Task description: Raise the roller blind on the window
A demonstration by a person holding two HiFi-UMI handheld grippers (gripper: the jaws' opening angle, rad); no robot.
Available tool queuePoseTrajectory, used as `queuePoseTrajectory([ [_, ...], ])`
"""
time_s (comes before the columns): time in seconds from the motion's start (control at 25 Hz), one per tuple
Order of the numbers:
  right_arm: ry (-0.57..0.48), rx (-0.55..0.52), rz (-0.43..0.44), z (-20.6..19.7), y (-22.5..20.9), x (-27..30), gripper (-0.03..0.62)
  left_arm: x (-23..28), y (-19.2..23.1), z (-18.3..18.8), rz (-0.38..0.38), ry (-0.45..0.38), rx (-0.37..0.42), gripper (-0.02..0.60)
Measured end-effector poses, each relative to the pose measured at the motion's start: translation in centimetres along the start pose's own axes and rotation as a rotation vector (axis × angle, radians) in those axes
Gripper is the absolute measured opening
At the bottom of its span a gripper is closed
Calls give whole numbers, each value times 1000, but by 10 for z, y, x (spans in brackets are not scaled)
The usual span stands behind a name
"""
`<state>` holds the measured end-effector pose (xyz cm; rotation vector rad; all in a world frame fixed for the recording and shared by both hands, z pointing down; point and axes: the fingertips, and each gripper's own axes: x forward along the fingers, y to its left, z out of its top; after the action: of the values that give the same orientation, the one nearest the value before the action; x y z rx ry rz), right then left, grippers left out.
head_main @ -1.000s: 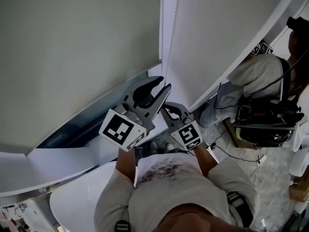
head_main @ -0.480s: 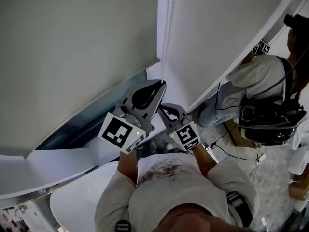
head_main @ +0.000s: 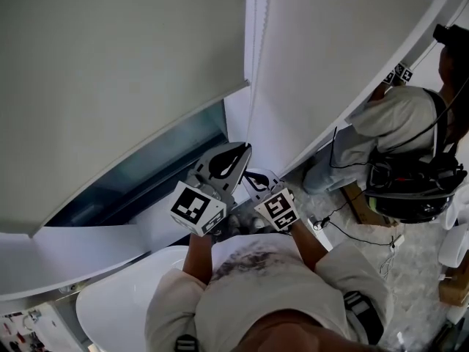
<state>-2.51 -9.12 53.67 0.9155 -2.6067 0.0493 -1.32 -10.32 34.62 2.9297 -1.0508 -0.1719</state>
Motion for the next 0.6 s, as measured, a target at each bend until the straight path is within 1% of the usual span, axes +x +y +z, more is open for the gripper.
queuePoseTrajectory([
  [0.32, 84, 37, 26, -43, -5, 14, 61, 5, 6, -44, 17, 44, -49, 8],
  [0.6, 134, 62, 48, -68, -12, 26, 61, 12, 12, -71, 25, 75, -70, 8],
])
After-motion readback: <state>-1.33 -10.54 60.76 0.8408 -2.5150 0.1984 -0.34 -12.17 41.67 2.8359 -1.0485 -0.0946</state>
